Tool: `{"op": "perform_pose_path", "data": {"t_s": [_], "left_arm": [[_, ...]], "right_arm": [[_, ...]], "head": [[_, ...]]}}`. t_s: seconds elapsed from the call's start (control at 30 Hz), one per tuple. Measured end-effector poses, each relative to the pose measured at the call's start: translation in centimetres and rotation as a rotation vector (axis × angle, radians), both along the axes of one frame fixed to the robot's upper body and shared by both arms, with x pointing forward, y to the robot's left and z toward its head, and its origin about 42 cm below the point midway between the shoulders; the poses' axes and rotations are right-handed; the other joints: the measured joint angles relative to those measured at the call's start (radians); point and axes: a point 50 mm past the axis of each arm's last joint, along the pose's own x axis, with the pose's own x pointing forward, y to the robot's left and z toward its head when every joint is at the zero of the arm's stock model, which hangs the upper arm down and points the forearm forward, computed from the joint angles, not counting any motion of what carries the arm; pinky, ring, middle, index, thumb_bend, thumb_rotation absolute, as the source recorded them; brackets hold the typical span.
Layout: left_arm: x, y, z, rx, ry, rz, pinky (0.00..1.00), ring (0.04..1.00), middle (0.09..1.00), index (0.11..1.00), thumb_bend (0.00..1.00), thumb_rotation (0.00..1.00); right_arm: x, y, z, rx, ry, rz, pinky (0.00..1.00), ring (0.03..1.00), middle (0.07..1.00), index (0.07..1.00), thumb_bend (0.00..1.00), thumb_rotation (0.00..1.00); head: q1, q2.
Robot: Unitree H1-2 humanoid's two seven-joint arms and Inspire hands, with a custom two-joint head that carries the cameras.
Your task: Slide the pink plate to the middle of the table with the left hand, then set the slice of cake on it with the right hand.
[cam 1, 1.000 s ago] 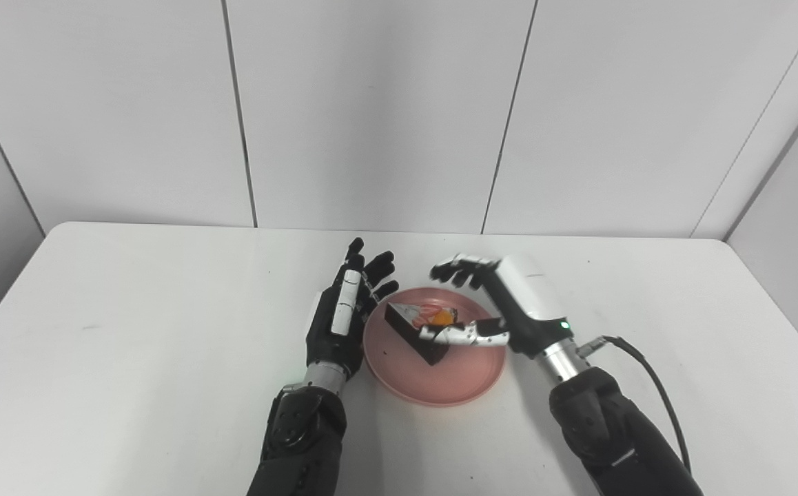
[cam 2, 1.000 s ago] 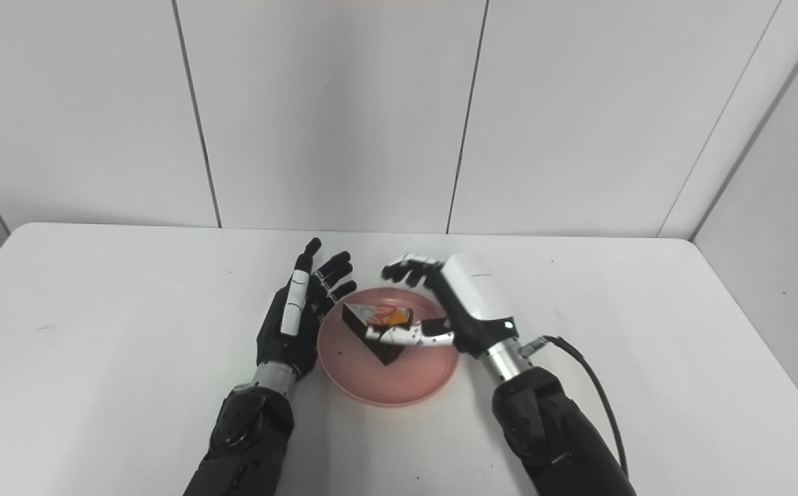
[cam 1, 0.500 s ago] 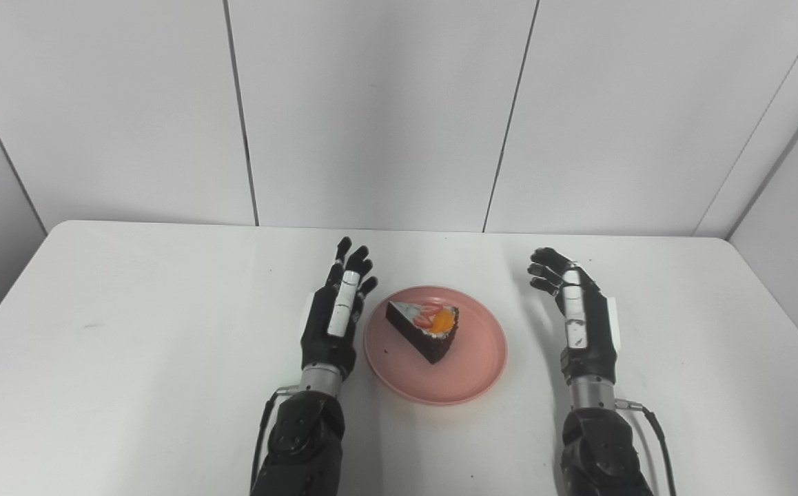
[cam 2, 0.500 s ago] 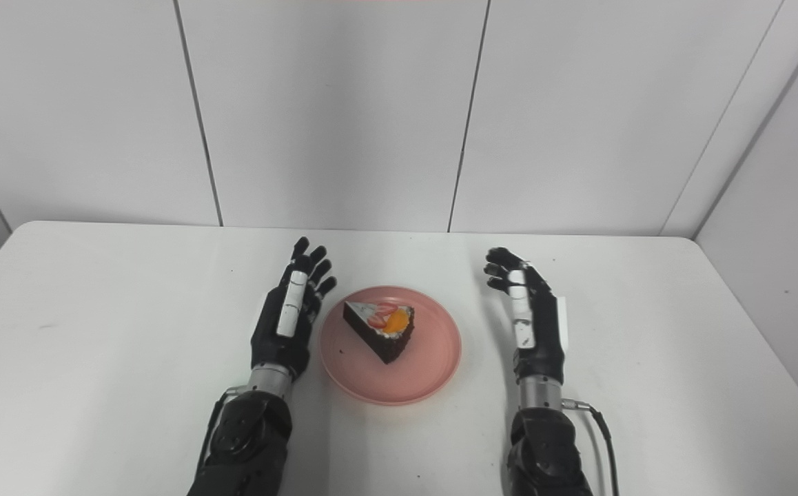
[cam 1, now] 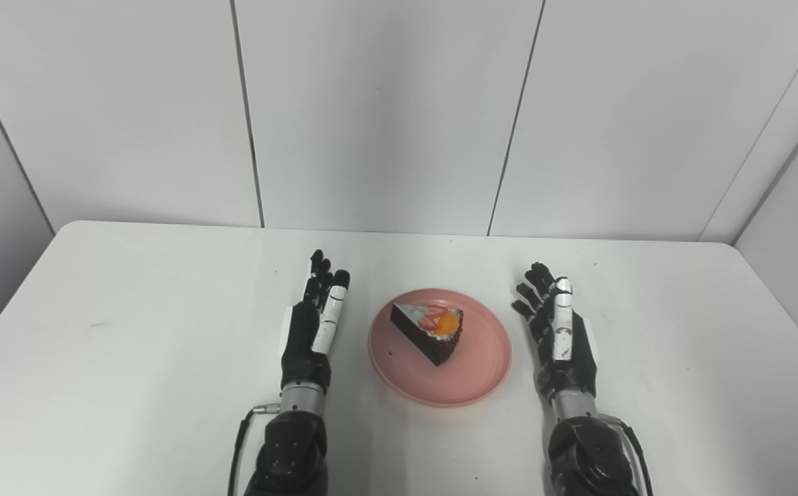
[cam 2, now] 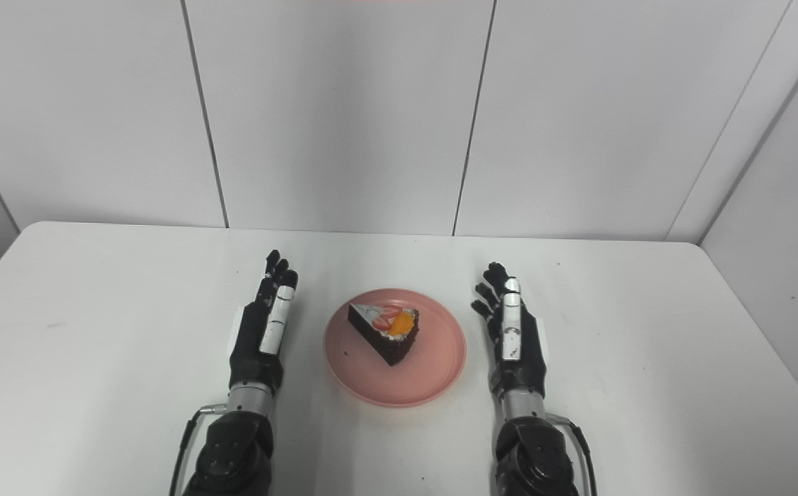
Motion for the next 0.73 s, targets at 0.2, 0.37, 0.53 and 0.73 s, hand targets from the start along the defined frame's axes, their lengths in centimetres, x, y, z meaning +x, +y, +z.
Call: {"op": "perform_pose_path", "data": {"t_s": [0.2,0.37,0.53,0.73], "left_arm": [[-0.24,0.39,-0.02,0.014,0.009,-0.002,1.00,1.000,1.000,0.986,0.71,0.82],[-0.23,0.51,-0.07,0.020,0.011,-0.003,1.00,1.000,1.000,0.993,0.70,0.83],[-0.13,0.42,-0.18,0.023,0.015,-0.007,1.00,1.000,1.000,0.999,0.69,0.83],[-0.05,0.35,-0.29,0.021,0.019,-0.011,1.00,1.000,1.000,1.000,0.74,0.82]], "right_arm": [[-0.10,-0.07,0.16,-0.059,0.037,0.071,0.99,0.991,0.990,0.943,0.83,1.00],[-0.13,-0.16,0.34,-0.155,0.050,0.078,0.97,0.976,0.989,0.956,0.77,0.98],[-0.16,0.13,0.25,-0.090,0.058,0.038,0.96,0.971,1.000,0.967,0.76,0.96],[-0.16,0.16,0.21,-0.090,0.061,0.025,0.97,0.968,0.993,0.960,0.75,0.96]], "head": [[0.002,0.012],[0.002,0.009],[-0.006,-0.003],[0.000,-0.008]]}}
